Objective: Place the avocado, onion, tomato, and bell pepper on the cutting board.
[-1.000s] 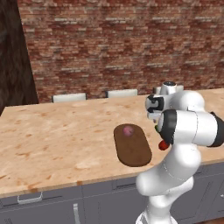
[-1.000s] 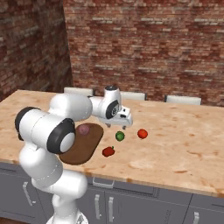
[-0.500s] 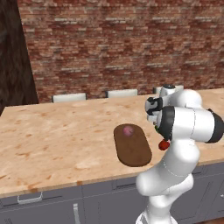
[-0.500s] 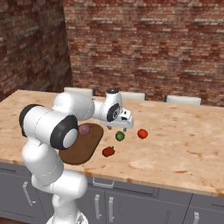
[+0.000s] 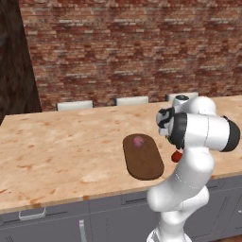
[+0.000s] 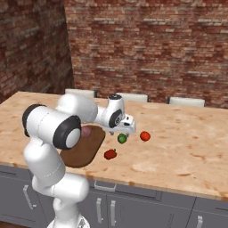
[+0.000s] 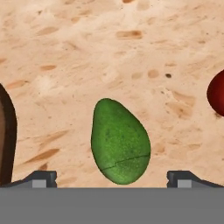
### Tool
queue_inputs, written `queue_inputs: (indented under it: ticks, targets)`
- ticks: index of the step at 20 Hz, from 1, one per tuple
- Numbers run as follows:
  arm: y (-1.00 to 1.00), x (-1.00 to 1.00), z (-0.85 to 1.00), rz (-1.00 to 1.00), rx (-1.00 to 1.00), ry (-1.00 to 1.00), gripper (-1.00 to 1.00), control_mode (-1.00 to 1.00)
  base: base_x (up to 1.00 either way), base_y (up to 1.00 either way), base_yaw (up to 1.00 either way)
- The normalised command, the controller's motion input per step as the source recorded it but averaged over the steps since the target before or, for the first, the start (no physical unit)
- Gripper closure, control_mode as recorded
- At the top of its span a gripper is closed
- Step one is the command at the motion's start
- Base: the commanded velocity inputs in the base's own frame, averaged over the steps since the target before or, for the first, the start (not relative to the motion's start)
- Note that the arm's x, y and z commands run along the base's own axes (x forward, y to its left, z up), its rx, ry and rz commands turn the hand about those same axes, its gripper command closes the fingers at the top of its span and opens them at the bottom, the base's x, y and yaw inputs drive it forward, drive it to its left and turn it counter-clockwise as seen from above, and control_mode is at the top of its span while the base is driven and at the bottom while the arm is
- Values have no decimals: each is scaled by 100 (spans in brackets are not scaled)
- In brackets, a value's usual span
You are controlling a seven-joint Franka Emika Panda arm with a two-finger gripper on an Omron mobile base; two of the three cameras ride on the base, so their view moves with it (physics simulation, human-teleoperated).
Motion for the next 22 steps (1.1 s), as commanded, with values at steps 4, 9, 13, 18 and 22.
queue_inputs:
  ticks: [4, 9, 13, 18, 22]
  targets:
    - [-5, 0, -19, 1, 0, 0, -100, -100, 0, 0, 0]
    - [0, 0, -17, 1, 0, 0, -100, -100, 0, 0, 0]
    - [0, 0, -15, 2, 0, 0, -100, -100, 0, 0, 0]
    - [0, 4, -15, 6, 0, -1, -100, -100, 0, 0, 0]
    - [0, 17, -8, 6, 0, -3, -100, -100, 0, 0, 0]
